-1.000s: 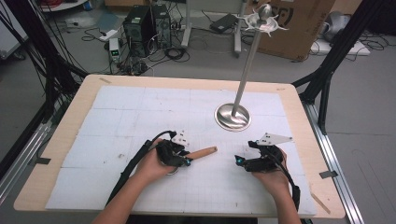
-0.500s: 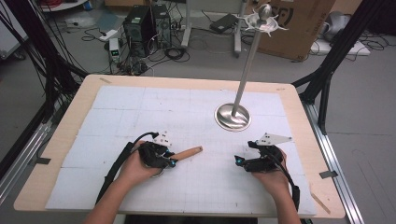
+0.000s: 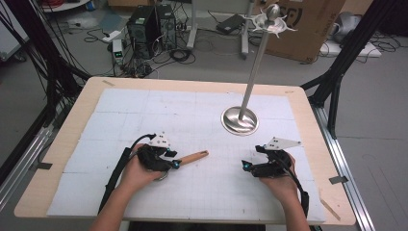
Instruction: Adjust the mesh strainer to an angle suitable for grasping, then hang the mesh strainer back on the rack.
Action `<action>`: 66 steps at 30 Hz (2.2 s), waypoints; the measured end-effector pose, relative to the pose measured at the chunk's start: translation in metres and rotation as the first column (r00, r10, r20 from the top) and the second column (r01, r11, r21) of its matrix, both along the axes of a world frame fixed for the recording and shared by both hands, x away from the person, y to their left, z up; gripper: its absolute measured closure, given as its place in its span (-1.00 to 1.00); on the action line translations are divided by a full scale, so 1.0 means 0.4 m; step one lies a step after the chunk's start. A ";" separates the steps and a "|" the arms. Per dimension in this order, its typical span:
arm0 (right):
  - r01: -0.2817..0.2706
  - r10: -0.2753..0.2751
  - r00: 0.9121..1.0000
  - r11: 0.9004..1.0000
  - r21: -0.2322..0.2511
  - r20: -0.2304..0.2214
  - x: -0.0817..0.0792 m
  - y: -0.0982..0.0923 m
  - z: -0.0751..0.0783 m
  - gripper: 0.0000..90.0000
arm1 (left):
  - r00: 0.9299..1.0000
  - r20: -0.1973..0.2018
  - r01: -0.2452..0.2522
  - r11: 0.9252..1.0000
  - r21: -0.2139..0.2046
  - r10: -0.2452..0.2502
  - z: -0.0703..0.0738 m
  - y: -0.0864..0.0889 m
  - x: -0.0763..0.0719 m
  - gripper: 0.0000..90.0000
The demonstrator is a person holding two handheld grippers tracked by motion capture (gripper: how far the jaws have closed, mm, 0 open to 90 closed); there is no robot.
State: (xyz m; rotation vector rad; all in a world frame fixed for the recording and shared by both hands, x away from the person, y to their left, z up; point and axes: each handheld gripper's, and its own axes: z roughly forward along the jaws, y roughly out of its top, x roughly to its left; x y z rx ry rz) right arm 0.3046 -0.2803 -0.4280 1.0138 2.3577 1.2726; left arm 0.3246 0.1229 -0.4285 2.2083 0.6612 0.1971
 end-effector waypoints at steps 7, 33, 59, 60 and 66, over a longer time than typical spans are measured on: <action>-0.001 0.001 1.000 1.000 0.006 0.003 0.000 -0.003 0.002 -0.67 | 0.999 0.038 -0.020 0.997 -0.079 0.023 0.029 0.033 -0.009 0.05; -0.004 0.004 1.000 1.000 0.005 0.002 0.000 0.000 0.003 -0.67 | 0.995 0.095 -0.026 0.993 -0.119 0.038 0.073 0.065 -0.026 -0.21; 0.001 -0.001 1.000 1.000 0.025 0.011 -0.003 -0.011 0.011 -0.67 | 0.995 -0.064 0.086 0.983 0.164 -0.077 0.051 -0.030 0.013 0.07; 0.002 -0.002 1.000 1.000 0.026 0.010 -0.003 -0.011 0.010 -0.67 | 0.994 -0.068 0.096 0.980 0.173 -0.086 0.050 -0.033 0.016 0.09; 0.002 -0.002 1.000 1.000 0.025 0.009 -0.003 -0.012 0.010 -0.67 | 0.992 -0.086 0.112 0.970 0.216 -0.095 0.038 -0.056 0.022 0.23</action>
